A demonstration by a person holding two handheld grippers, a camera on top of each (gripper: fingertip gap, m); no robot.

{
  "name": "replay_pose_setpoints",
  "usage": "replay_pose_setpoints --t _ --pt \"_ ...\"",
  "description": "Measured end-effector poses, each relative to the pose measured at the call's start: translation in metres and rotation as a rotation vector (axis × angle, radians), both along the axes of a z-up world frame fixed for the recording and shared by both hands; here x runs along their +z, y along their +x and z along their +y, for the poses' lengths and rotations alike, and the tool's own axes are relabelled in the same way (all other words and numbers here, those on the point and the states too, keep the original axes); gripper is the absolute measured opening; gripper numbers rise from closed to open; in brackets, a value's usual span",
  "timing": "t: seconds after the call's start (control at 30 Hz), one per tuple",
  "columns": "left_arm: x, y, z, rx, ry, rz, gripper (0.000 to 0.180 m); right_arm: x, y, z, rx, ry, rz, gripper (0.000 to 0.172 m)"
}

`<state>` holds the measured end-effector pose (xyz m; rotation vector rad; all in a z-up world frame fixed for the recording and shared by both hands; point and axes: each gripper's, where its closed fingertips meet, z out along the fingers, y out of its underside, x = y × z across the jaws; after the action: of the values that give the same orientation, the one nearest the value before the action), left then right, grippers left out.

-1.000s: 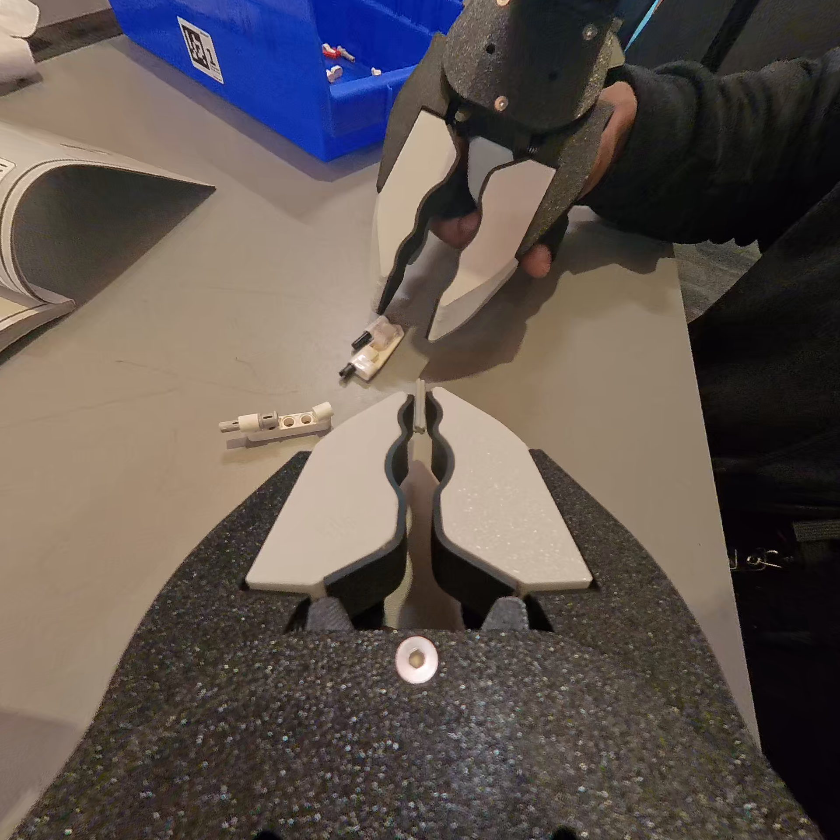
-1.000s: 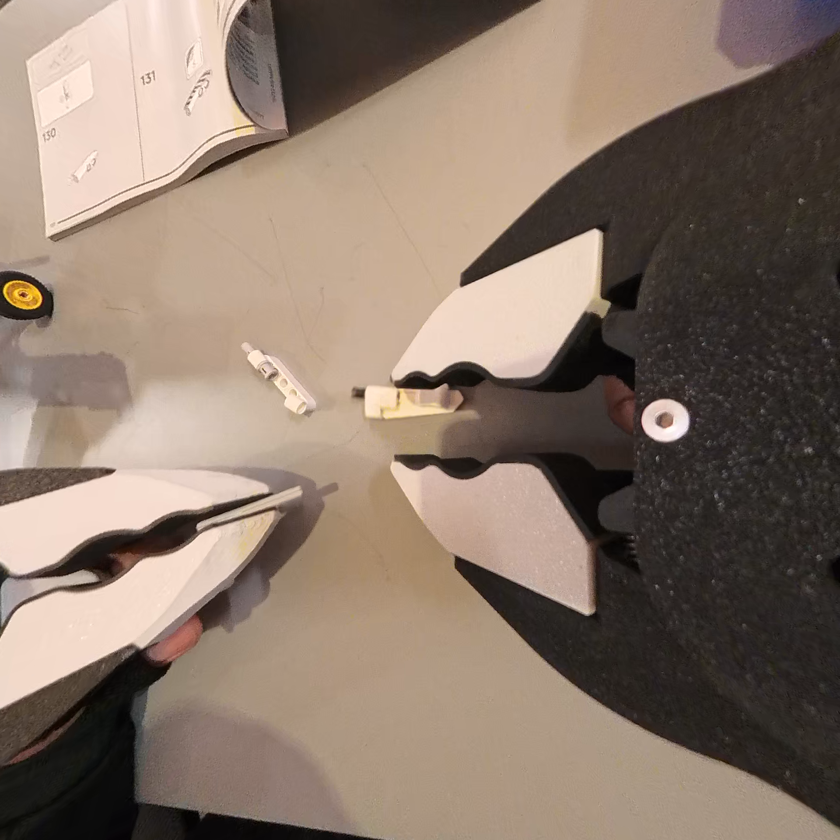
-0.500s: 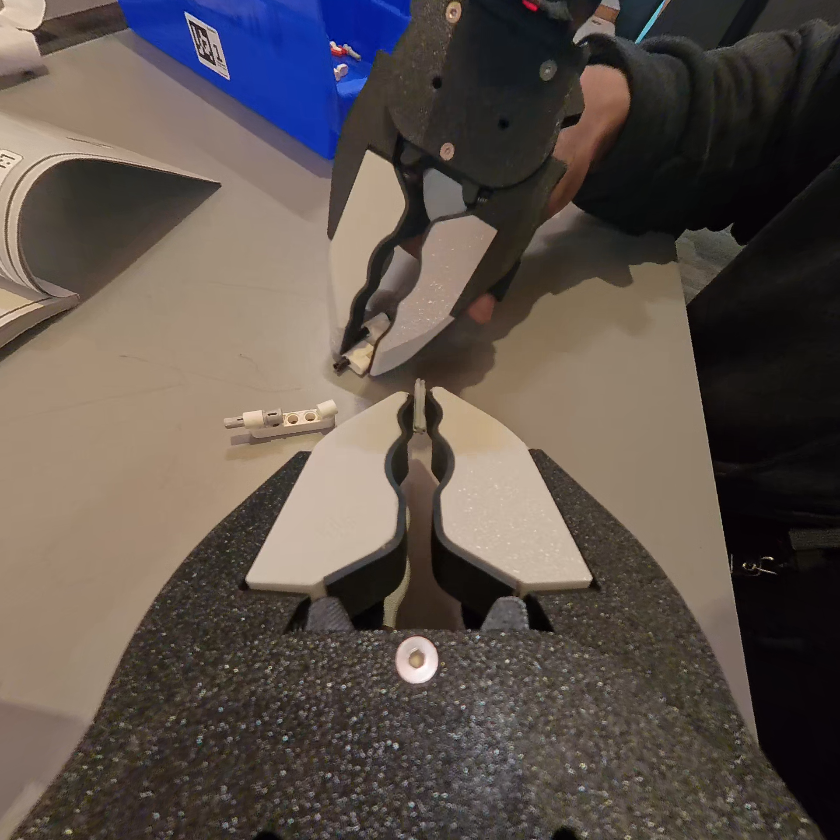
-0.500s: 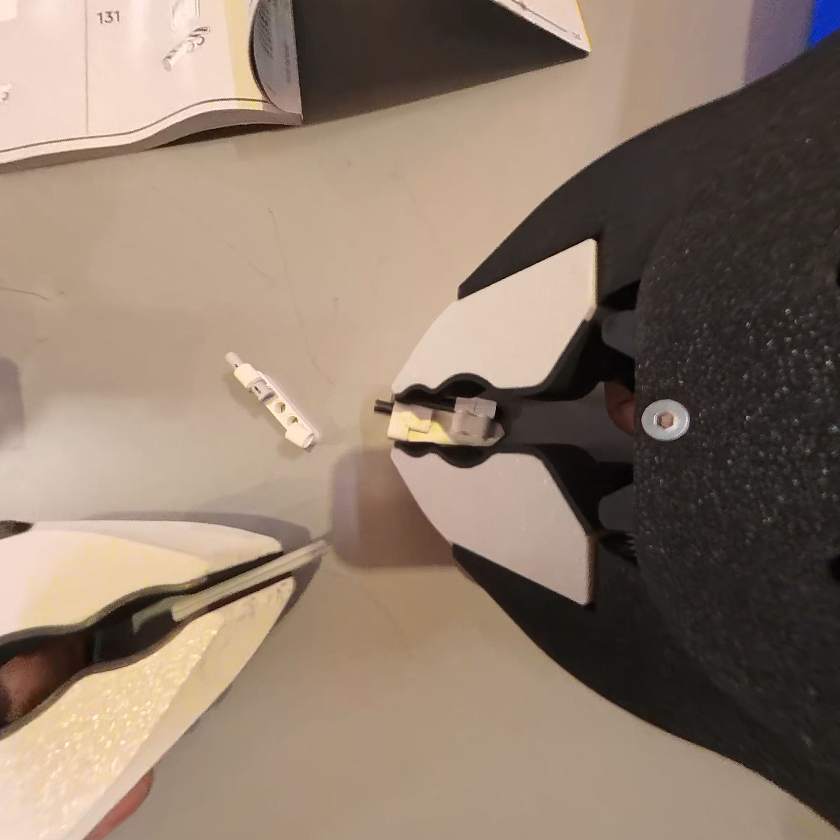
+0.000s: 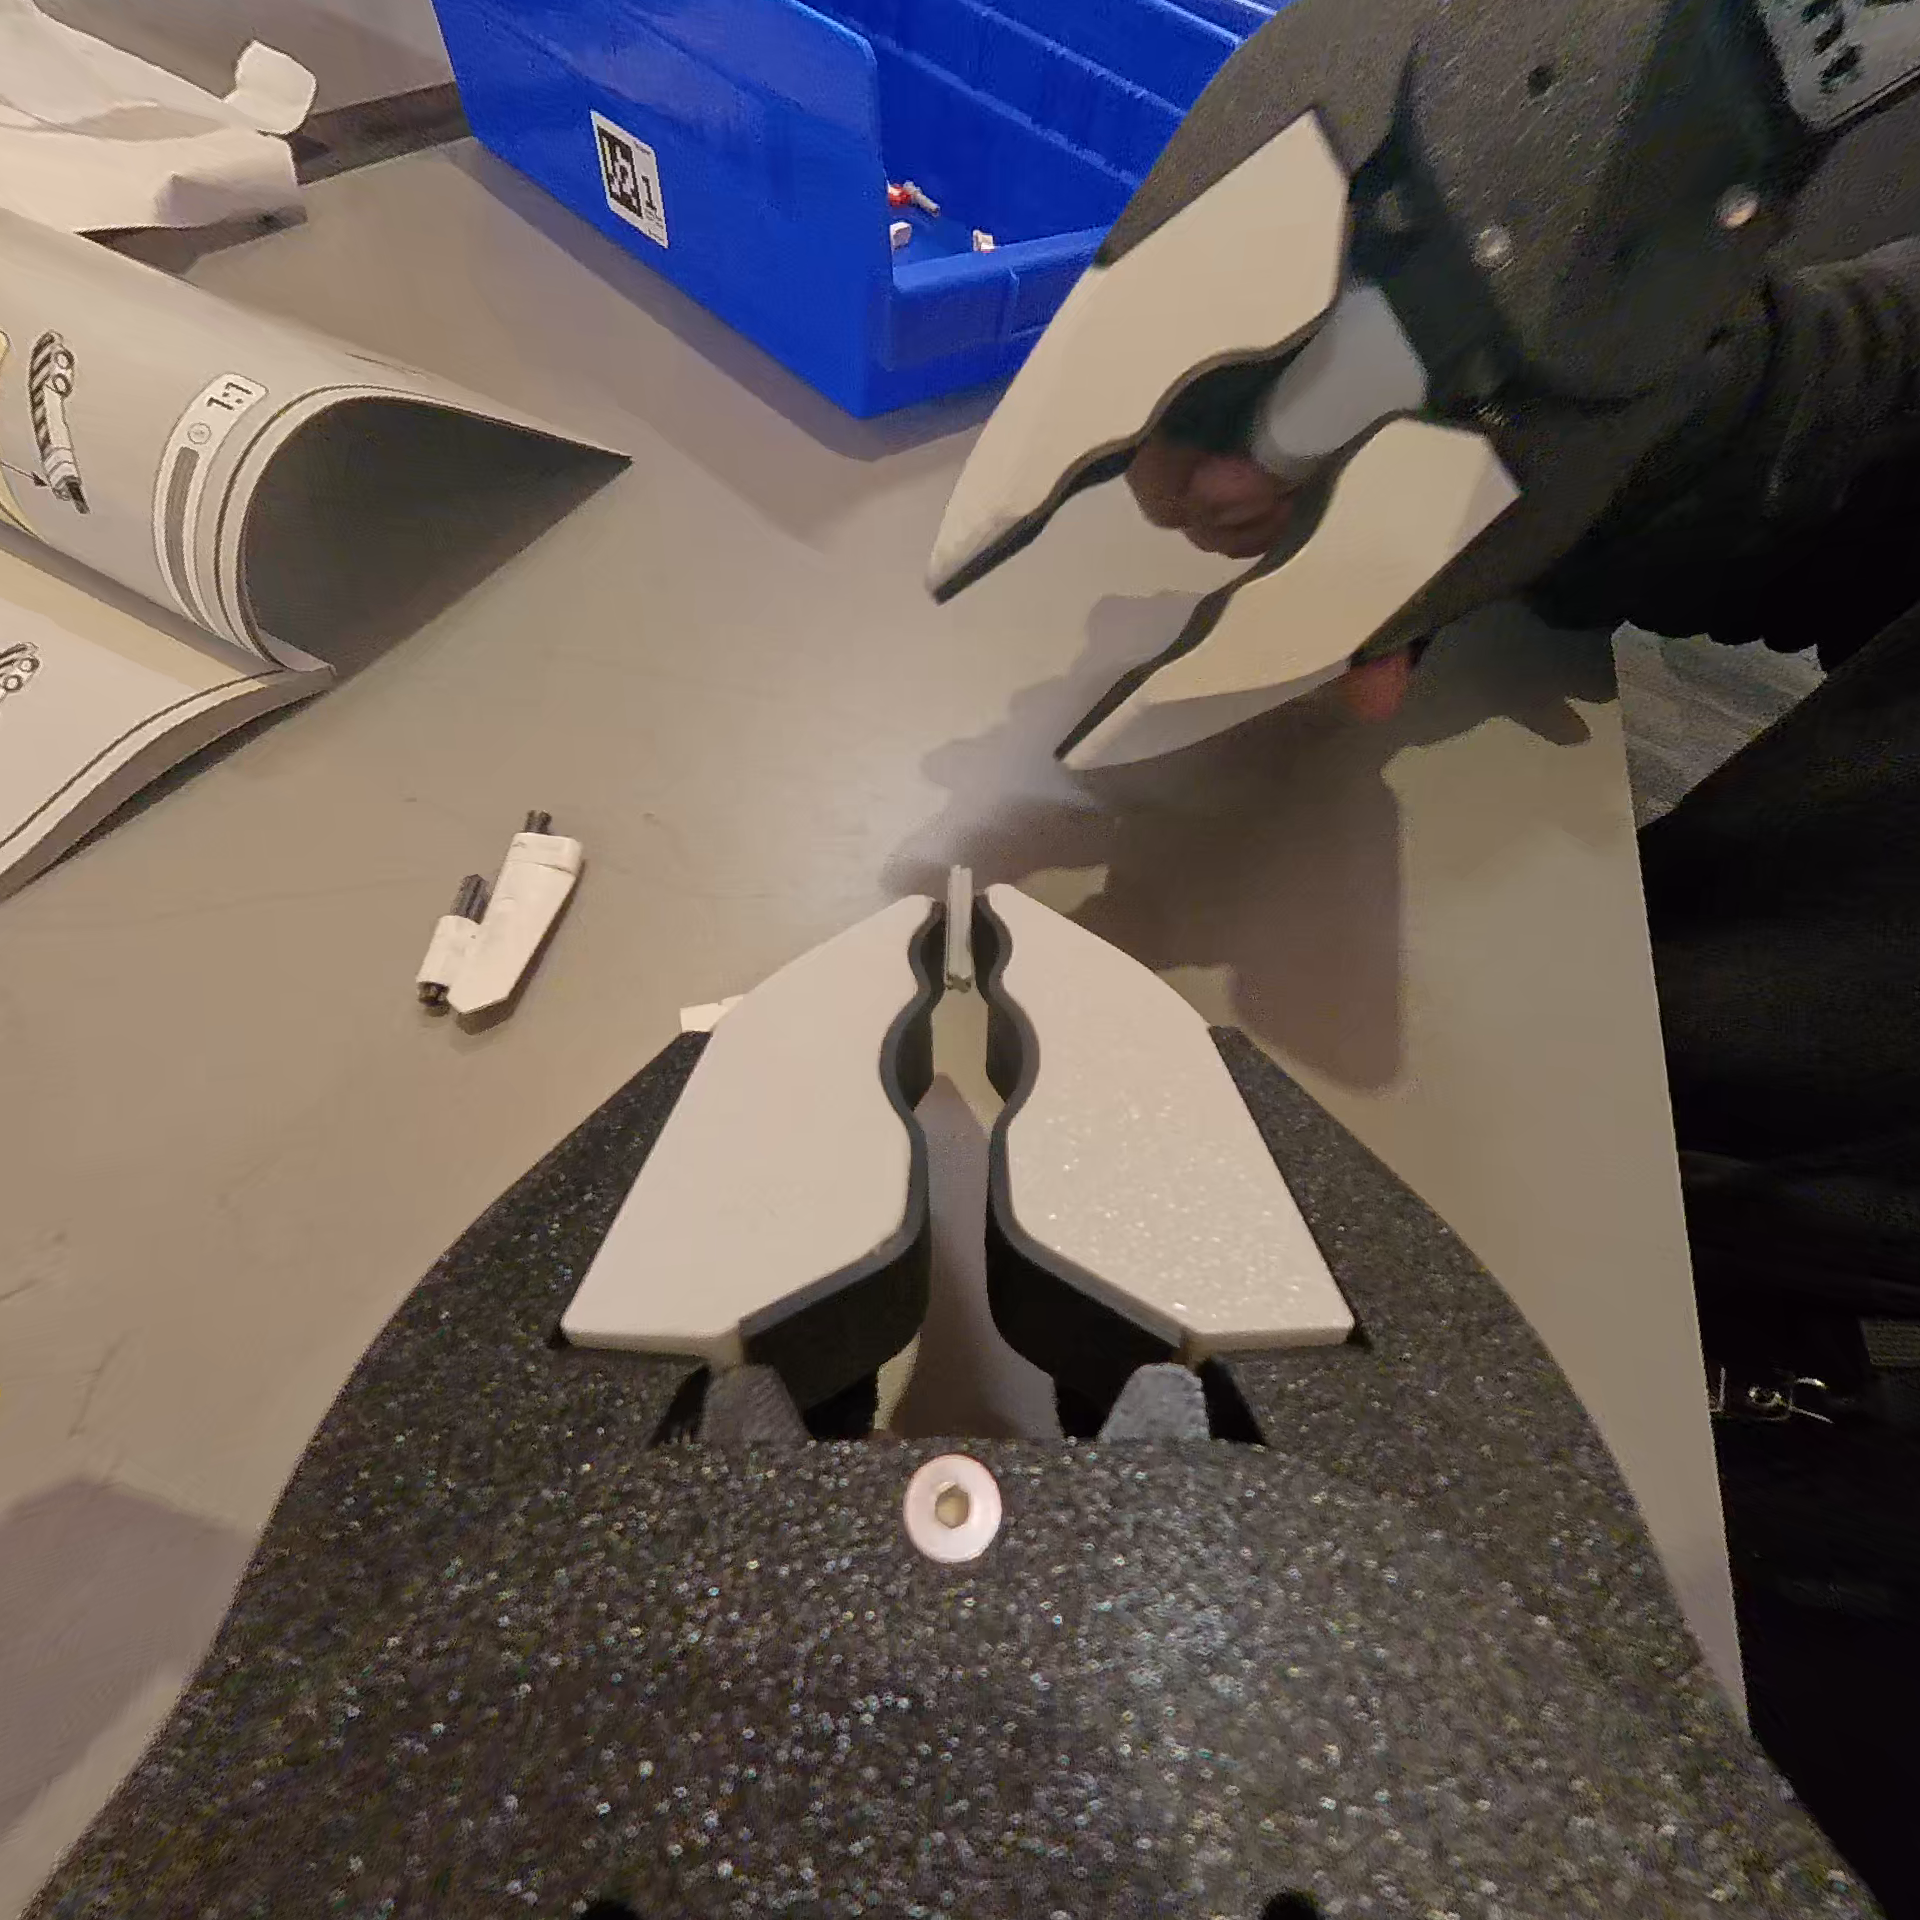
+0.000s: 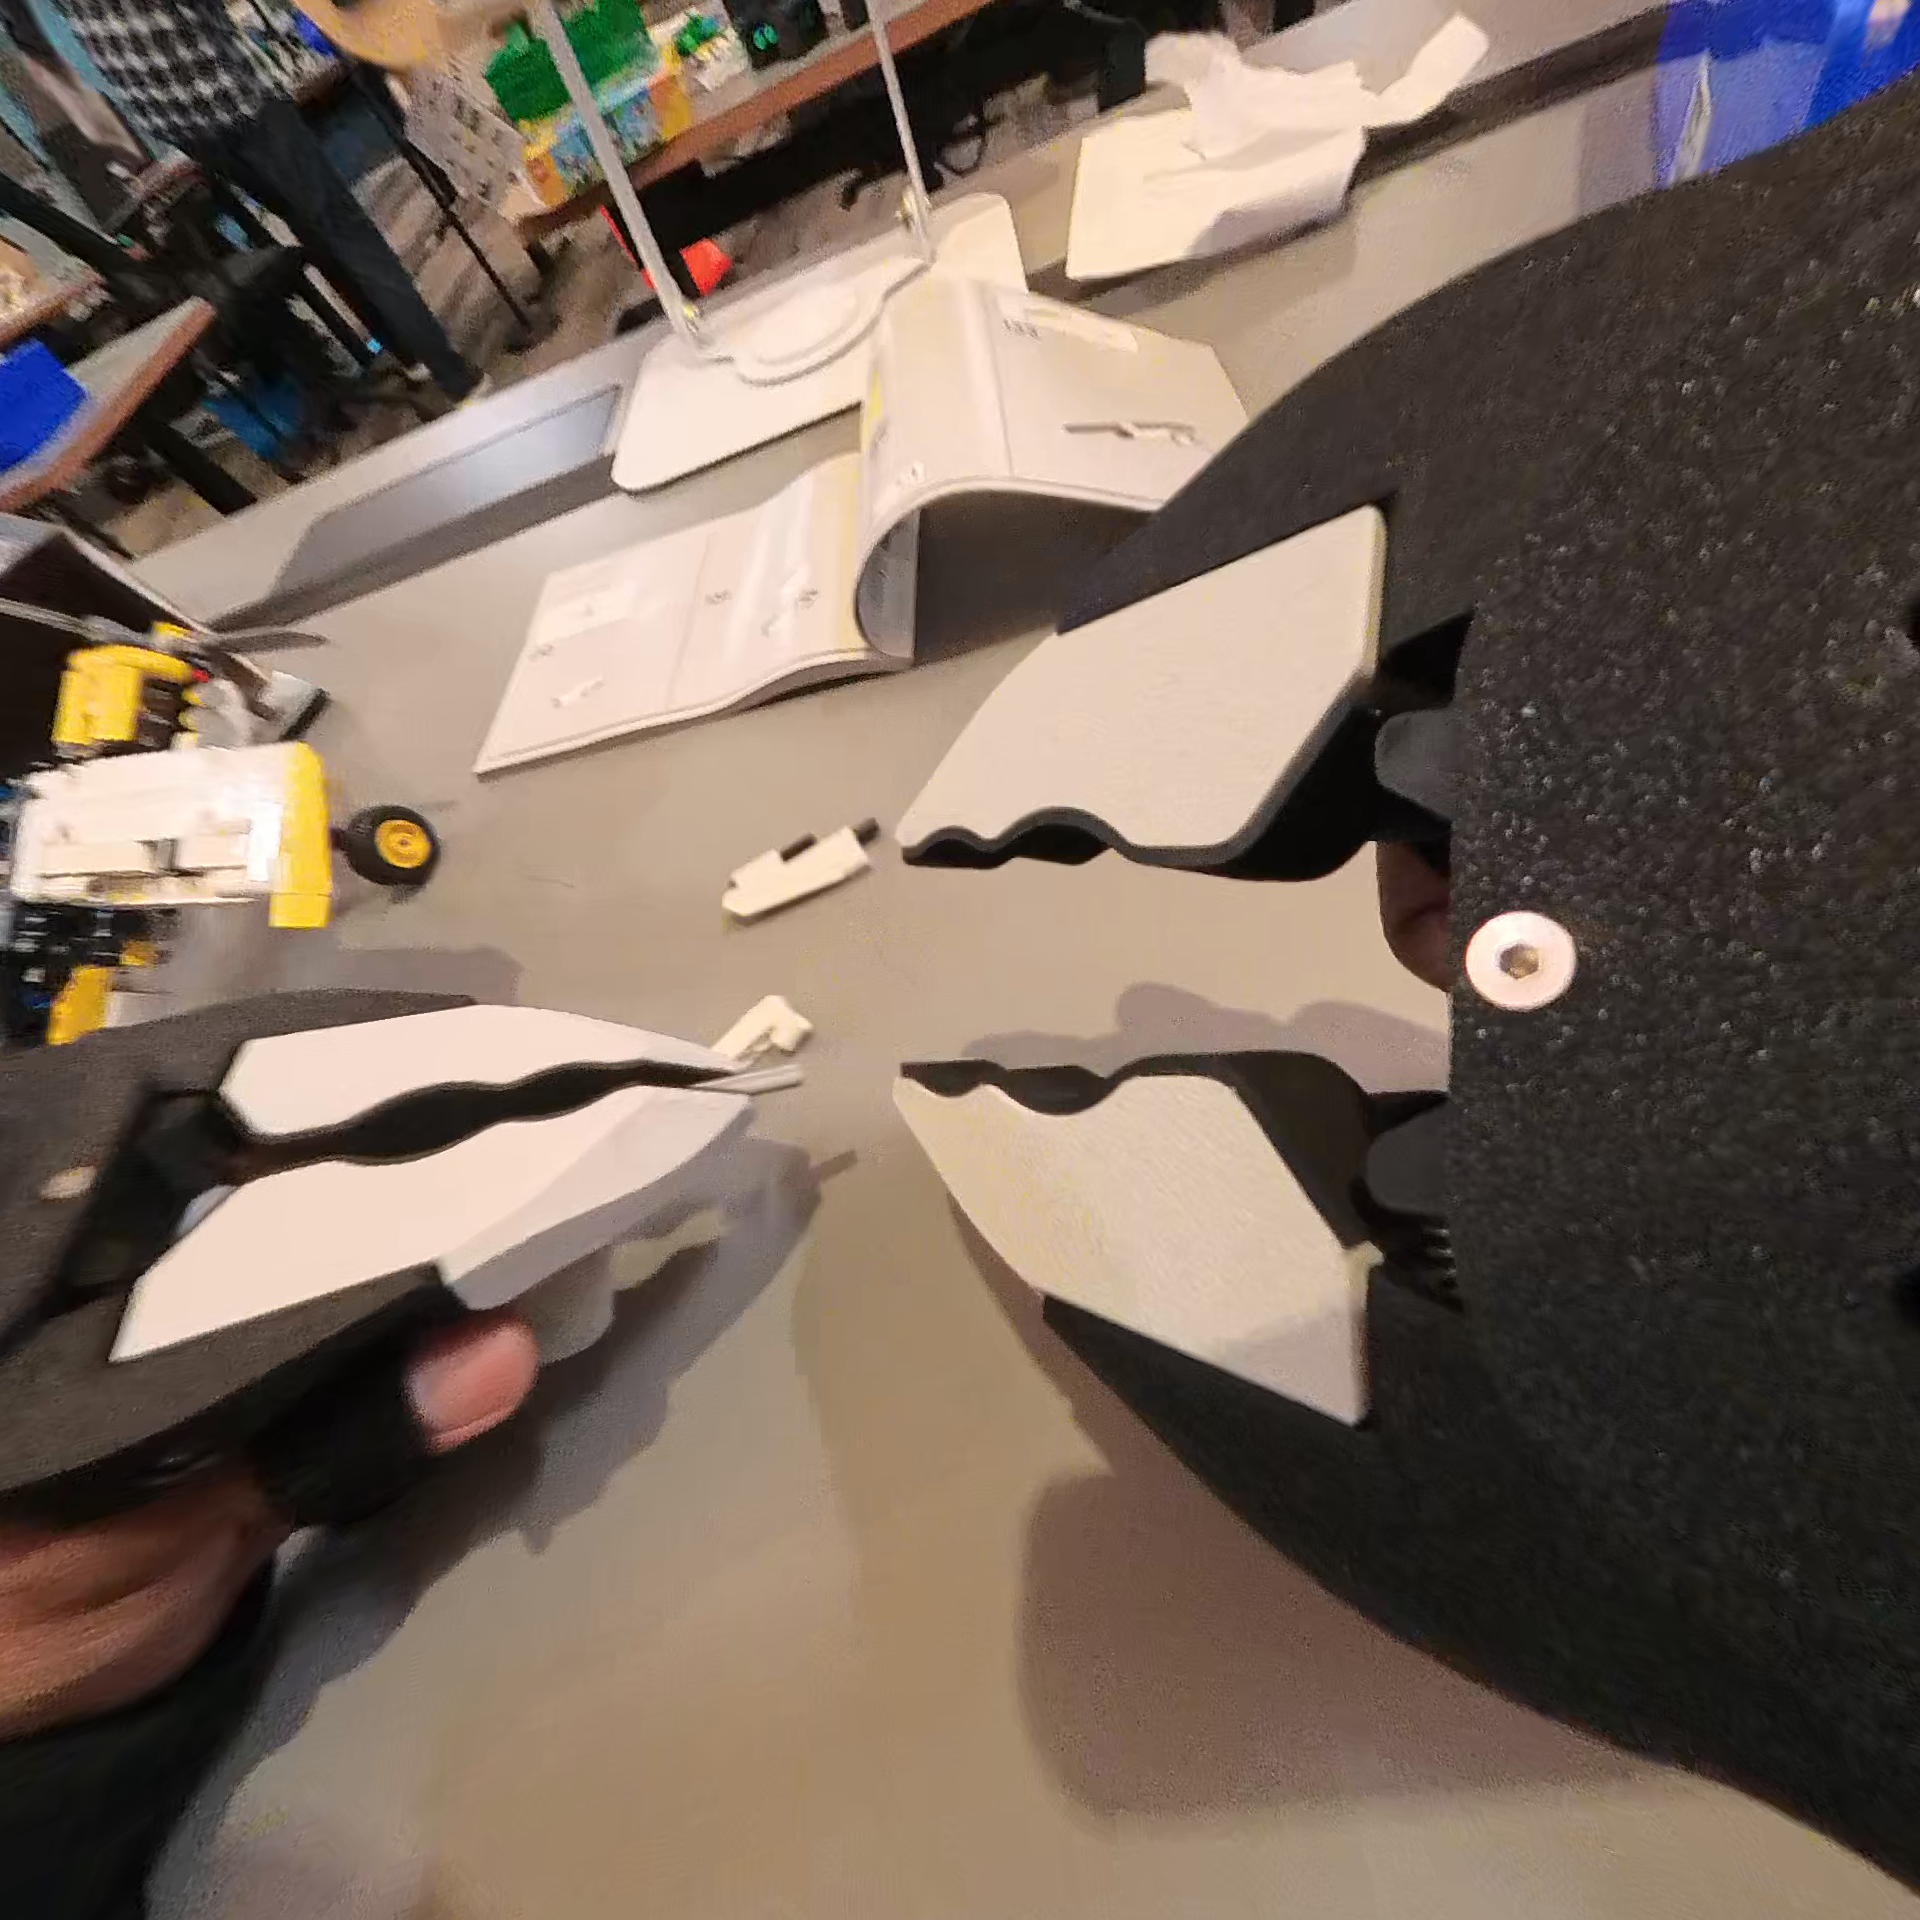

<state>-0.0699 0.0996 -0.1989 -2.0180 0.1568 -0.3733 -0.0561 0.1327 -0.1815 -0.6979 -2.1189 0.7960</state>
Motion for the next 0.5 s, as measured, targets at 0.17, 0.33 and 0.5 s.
replay_pose_setpoints --t 0.17,0.33,0.5 --pt "-0.003 -0.003 0.002 0.029 -0.011 0.039 0.004 -0.025 -0.020 0.008 -0.029 -0.020 -0.107 0.035" --pt "-0.001 -0.016 0.001 0.096 -0.003 0.072 0.004 -0.037 -0.063 0.003 -0.012 -0.082 -0.173 0.036" --pt "0.003 -0.031 -0.007 0.140 0.010 0.081 0.004 -0.043 -0.097 -0.019 0.074 -0.185 -0.324 0.041"
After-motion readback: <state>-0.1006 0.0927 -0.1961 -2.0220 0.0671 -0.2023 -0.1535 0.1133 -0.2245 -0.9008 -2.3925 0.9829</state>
